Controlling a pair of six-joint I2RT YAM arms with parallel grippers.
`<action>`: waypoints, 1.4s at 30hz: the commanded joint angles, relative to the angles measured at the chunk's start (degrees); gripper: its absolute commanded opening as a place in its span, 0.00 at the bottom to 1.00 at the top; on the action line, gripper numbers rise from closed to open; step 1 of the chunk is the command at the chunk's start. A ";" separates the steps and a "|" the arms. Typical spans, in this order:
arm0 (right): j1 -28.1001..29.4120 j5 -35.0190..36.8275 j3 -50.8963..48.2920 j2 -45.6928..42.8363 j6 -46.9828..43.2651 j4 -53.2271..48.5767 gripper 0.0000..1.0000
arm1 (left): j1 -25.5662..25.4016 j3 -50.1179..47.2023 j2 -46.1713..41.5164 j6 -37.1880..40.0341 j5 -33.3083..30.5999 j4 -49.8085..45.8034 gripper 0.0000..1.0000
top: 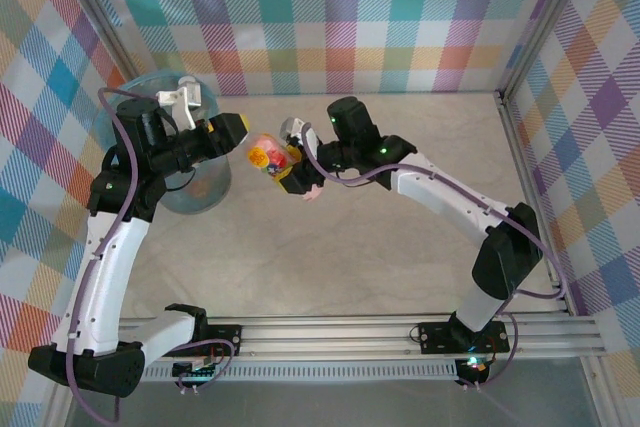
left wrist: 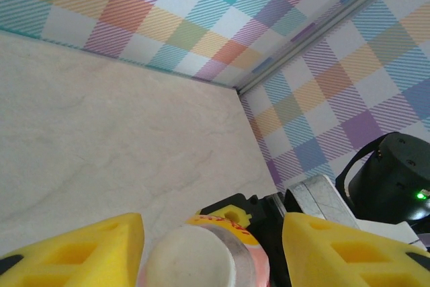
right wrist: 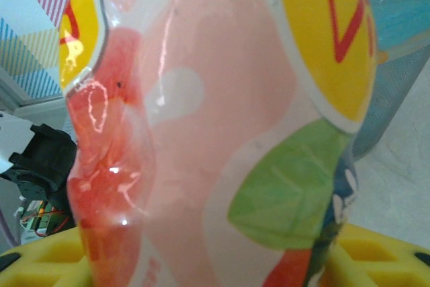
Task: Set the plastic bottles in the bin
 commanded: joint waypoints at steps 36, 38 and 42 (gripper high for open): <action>0.18 3.20 7.45 -0.19 1.35 1.58 1.00 | -0.69 29.18 8.18 10.70 -35.48 -12.68 0.00; 0.21 4.28 7.96 -0.26 0.01 0.27 1.00 | 0.24 35.42 10.66 14.69 -45.04 -14.81 0.00; 0.24 5.70 8.78 -0.21 -1.79 -2.08 1.00 | 5.07 45.78 16.95 23.61 -57.55 -16.19 0.00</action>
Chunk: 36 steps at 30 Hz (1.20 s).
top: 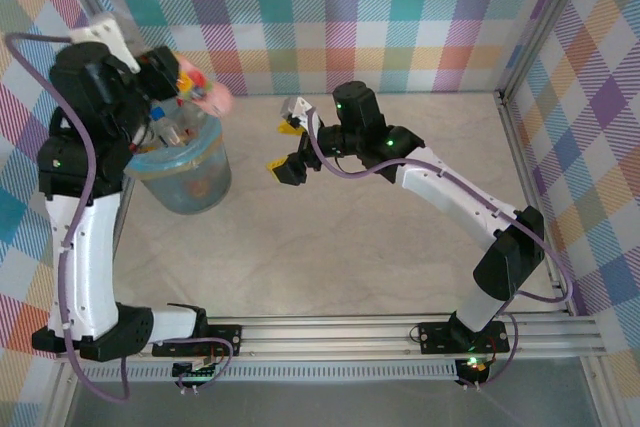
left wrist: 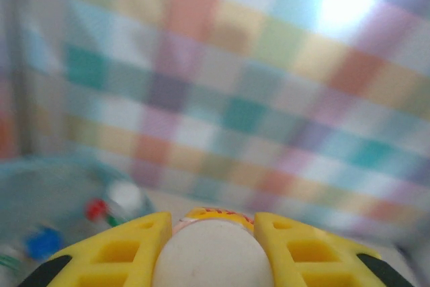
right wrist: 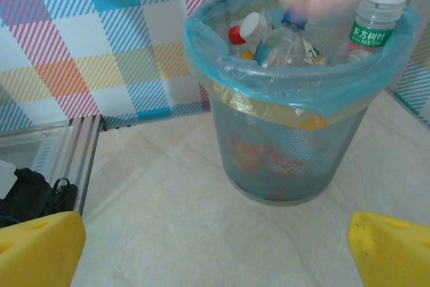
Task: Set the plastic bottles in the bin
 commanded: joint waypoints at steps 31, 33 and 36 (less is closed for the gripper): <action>0.28 3.08 2.35 2.49 -1.42 -6.20 1.00 | 17.14 10.12 34.53 20.26 3.98 -7.08 0.00; 0.28 2.94 2.33 2.64 -1.33 -6.37 1.00 | 17.00 7.83 35.03 20.98 5.01 -7.61 0.00; 0.28 2.77 2.34 2.84 -1.33 -6.55 1.00 | 16.33 4.68 36.01 22.96 4.59 -8.47 0.00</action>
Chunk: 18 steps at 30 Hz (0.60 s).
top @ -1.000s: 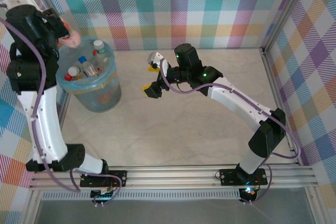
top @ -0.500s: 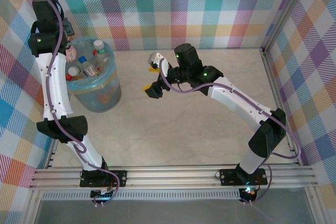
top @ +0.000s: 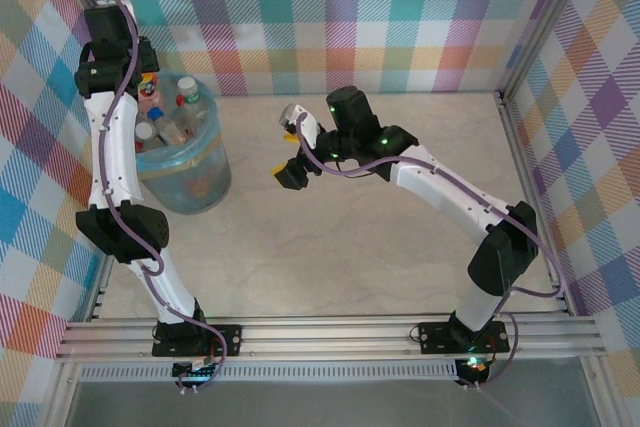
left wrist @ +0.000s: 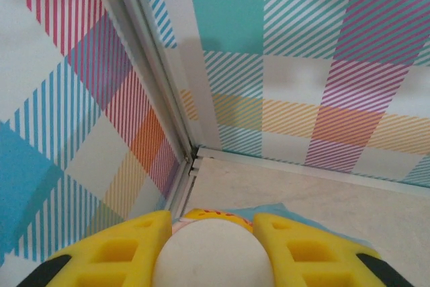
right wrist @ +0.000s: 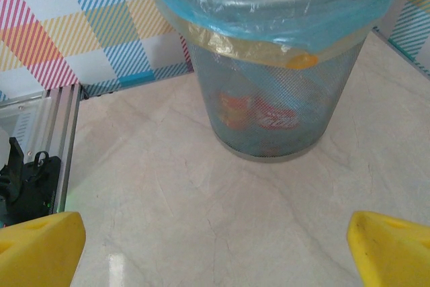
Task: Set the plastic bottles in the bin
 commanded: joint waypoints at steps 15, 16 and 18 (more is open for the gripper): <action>0.28 -1.49 4.05 2.78 1.36 -1.95 1.00 | -5.17 -9.20 8.02 6.26 -0.05 -18.50 0.01; 0.28 -1.66 4.05 2.89 1.49 -1.82 1.00 | -5.17 -9.05 7.95 6.26 -0.28 -18.76 0.03; 0.24 -1.91 4.26 3.27 1.87 -1.75 1.00 | -5.17 -8.68 7.80 6.11 -0.86 -19.47 0.07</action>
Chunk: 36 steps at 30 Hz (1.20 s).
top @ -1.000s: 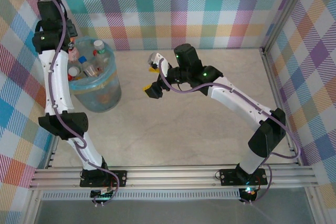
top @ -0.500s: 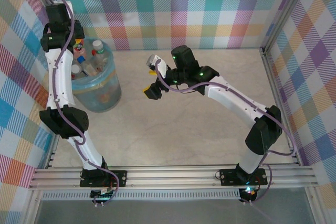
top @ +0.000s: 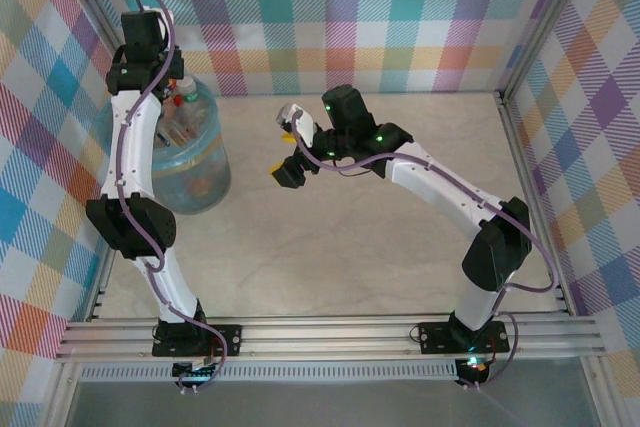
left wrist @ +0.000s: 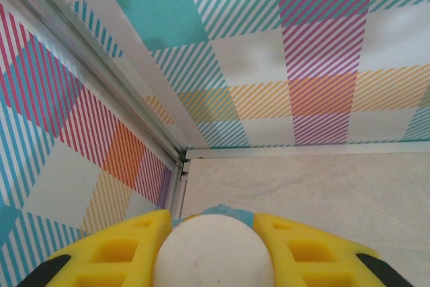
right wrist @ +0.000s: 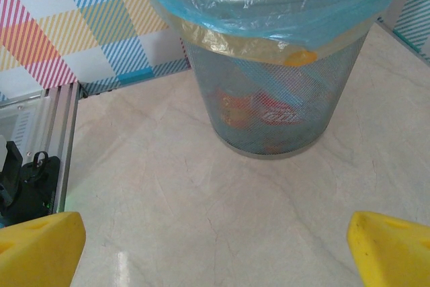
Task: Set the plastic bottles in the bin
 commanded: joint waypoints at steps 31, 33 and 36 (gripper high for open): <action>0.24 -2.82 2.11 1.26 2.95 -2.59 1.00 | 11.23 -15.49 -22.84 -29.50 -5.48 -6.67 0.22; 0.27 -2.57 1.07 0.72 3.11 -2.03 1.00 | 12.50 -17.76 -25.29 -30.02 -4.85 -6.38 0.39; 0.27 -2.72 -0.42 0.33 3.86 -0.72 1.00 | 12.83 -21.23 -28.85 -30.49 -2.88 -5.95 0.62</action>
